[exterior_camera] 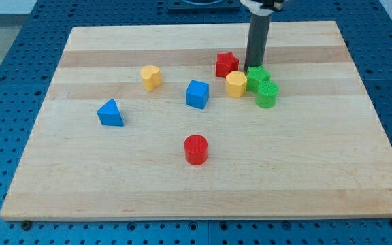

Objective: Push the green circle to yellow hexagon

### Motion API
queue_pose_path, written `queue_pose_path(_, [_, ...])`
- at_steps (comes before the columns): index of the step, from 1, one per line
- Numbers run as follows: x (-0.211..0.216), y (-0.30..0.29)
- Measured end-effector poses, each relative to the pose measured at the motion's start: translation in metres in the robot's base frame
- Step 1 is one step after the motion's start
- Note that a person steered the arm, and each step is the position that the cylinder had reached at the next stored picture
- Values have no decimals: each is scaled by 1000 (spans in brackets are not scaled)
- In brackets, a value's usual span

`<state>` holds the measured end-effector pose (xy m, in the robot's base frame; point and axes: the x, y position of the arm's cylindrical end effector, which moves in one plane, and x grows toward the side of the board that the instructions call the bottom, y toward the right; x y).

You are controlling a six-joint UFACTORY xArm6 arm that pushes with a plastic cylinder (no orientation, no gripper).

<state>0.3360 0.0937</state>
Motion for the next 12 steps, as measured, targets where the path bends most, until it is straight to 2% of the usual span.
queue_pose_path(2, [-10, 23])
queue_pose_path(4, [11, 71])
queue_pose_path(7, [91, 42])
queue_pose_path(12, [91, 12])
